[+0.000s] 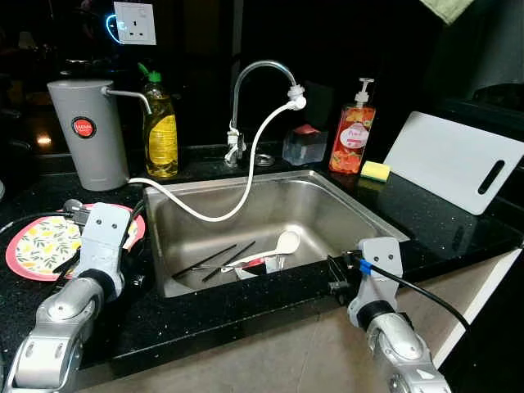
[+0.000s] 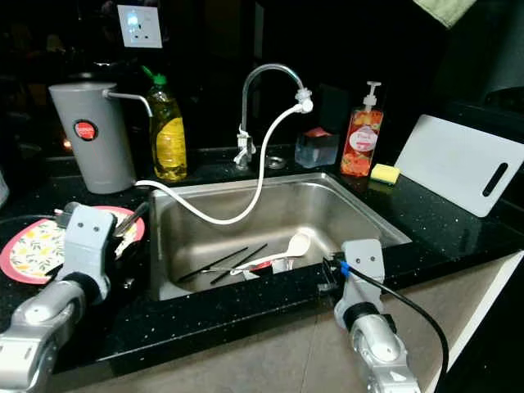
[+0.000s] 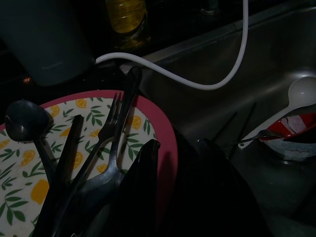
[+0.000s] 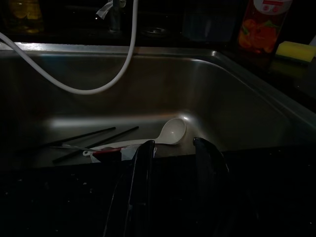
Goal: Kitchen organization
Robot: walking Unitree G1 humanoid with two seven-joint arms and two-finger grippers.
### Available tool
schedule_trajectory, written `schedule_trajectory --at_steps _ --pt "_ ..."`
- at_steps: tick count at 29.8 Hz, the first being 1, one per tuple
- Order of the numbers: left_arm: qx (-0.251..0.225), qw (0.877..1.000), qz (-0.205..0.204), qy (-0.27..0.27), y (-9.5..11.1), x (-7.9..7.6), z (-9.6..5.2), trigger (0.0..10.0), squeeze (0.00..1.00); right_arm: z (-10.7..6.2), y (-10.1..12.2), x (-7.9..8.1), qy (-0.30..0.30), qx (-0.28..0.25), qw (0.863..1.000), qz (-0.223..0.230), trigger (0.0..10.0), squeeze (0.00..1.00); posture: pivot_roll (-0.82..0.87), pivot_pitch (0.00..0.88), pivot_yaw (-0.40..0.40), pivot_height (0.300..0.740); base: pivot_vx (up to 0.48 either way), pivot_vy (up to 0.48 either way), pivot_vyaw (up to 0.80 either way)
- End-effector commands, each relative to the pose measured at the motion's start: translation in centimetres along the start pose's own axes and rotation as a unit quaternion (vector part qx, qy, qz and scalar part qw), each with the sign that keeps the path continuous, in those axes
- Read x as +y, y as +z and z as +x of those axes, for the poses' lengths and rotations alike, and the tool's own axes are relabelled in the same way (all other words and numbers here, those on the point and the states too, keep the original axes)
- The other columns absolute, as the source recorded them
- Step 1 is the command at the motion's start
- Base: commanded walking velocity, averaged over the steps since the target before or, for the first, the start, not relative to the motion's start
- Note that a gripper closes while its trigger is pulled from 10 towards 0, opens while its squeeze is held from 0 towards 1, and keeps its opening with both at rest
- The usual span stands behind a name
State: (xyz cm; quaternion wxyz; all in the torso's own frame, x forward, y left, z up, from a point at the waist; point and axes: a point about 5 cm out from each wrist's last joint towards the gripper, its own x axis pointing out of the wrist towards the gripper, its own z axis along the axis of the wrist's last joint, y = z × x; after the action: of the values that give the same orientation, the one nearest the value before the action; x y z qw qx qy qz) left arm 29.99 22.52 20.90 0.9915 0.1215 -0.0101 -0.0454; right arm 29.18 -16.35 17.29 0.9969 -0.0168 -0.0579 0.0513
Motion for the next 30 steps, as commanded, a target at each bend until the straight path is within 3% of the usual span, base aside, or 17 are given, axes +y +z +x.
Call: schedule_trajectory --at_steps 1,30 --pt "-0.002 1.0 0.003 0.0 0.14 -0.03 0.11 10.0 0.0 0.03 -0.18 -0.13 0.001 0.008 1.0 -0.002 10.0 0.0 -0.02 0.007 -0.057 0.74 0.0 0.0 0.0" --pt "-0.003 1.0 -0.001 -0.006 0.27 -0.12 0.28 10.0 0.0 -0.22 -0.29 -0.15 -0.005 0.009 1.0 0.001 10.0 0.0 -0.02 0.014 -0.047 0.74 0.0 0.0 0.0"
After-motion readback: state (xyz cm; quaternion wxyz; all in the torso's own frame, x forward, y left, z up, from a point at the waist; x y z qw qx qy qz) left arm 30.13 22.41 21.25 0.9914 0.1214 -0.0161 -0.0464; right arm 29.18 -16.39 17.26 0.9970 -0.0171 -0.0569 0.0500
